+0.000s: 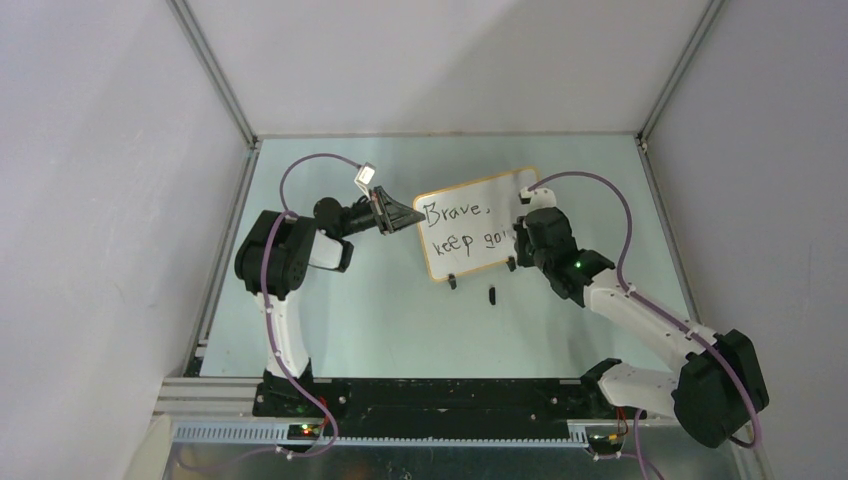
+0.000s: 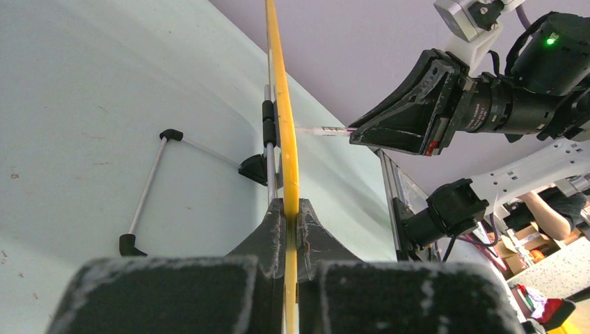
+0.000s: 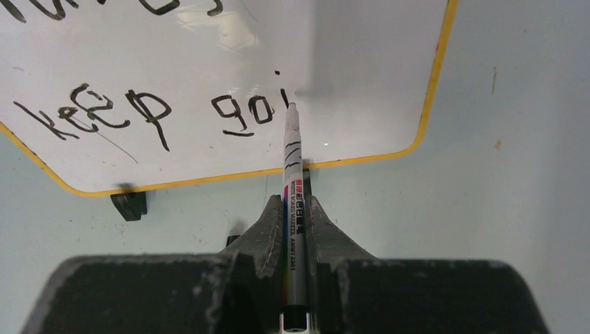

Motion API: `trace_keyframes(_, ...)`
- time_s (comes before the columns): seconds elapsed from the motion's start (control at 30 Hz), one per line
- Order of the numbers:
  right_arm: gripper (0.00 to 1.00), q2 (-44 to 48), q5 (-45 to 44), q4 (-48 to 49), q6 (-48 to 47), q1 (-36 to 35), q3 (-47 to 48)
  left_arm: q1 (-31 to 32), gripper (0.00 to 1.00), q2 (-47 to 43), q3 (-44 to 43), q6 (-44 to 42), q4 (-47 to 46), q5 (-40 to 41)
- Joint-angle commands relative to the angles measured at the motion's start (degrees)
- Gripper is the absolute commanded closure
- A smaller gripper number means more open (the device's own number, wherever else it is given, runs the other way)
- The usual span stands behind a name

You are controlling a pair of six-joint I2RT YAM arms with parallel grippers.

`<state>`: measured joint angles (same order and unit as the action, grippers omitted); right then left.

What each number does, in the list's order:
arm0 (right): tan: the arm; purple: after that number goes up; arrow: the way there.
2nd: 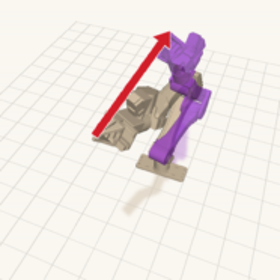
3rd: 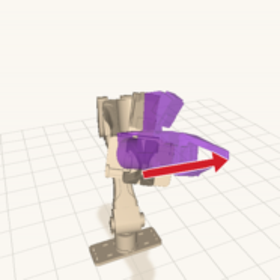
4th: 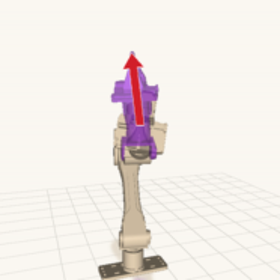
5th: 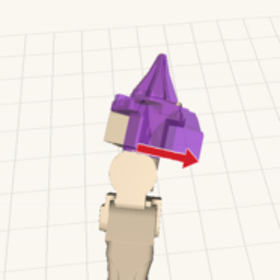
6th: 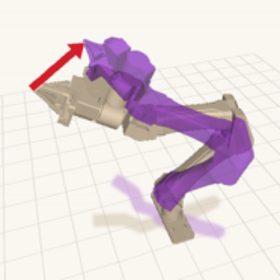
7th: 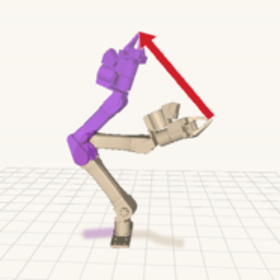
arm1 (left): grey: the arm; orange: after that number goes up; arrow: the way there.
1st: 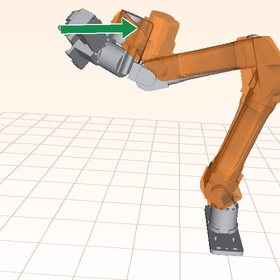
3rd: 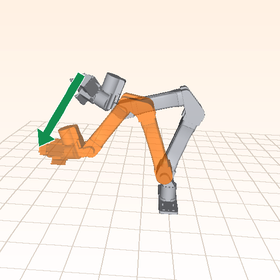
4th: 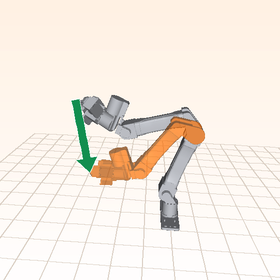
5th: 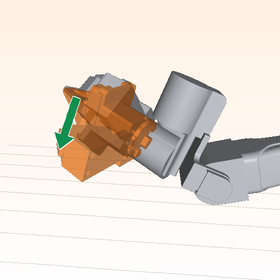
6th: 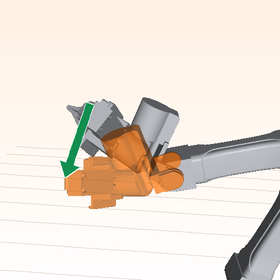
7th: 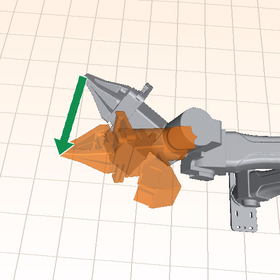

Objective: Write a sentence on the whiteboard

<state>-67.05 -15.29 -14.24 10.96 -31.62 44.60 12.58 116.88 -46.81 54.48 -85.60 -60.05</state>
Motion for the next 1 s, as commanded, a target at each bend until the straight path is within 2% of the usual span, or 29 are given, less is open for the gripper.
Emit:
trace_keyframes(0.0,1.00,1.2,-3.1,2.6,0.7,0.2,0.1,0.7,1.00,-1.6,0.9,-1.3,-1.8,-4.2)
trace_keyframes(0.2,1.00,1.4,-5.0,5.0,1.1,0.4,-1.6,0.7,1.00,-1.7,0.9,-1.3,-1.9,-4.1)
trace_keyframes(0.97,1.00,1.0,-2.2,7.7,0.0,0.4,-2.3,0.7,1.00,-1.7,0.9,-1.3,-1.8,-4.3)
